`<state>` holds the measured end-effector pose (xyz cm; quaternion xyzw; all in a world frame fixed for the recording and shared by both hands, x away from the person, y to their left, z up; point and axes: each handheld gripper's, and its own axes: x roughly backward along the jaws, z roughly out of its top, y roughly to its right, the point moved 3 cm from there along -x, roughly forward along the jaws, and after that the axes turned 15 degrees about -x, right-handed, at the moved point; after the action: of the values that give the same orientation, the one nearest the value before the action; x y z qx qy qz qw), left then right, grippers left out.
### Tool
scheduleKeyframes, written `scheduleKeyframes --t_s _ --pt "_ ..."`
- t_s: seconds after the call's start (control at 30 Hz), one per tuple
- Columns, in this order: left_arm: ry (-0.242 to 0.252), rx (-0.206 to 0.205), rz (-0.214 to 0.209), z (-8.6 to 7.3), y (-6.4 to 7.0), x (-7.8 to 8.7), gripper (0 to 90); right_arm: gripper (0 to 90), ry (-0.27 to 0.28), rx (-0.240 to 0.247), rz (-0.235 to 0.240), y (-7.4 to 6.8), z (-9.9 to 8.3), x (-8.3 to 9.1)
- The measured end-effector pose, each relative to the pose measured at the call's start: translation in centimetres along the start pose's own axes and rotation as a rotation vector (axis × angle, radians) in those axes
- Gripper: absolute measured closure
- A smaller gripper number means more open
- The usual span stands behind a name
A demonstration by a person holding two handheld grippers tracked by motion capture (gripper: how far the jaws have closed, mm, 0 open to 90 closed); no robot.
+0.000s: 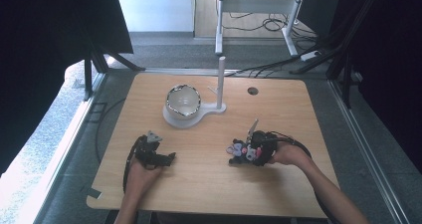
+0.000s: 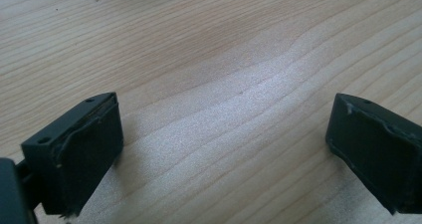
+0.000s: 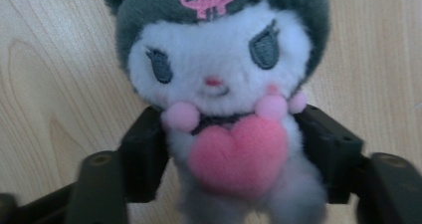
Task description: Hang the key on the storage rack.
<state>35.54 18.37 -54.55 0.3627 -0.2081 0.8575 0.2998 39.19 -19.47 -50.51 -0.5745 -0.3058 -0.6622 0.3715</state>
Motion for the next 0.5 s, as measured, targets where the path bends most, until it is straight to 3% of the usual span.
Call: scheduleKeyframes --t_s 0.17,0.5 --pt "0.0 0.0 0.0 0.0 0.0 0.0 1.4 44.9 -0.004 -0.037 0.013 0.2 -0.1 0.3" --pt "0.0 -0.001 0.0 0.0 0.0 0.0 1.4 45.7 0.04 -0.061 0.024 0.5 -0.5 2.2"
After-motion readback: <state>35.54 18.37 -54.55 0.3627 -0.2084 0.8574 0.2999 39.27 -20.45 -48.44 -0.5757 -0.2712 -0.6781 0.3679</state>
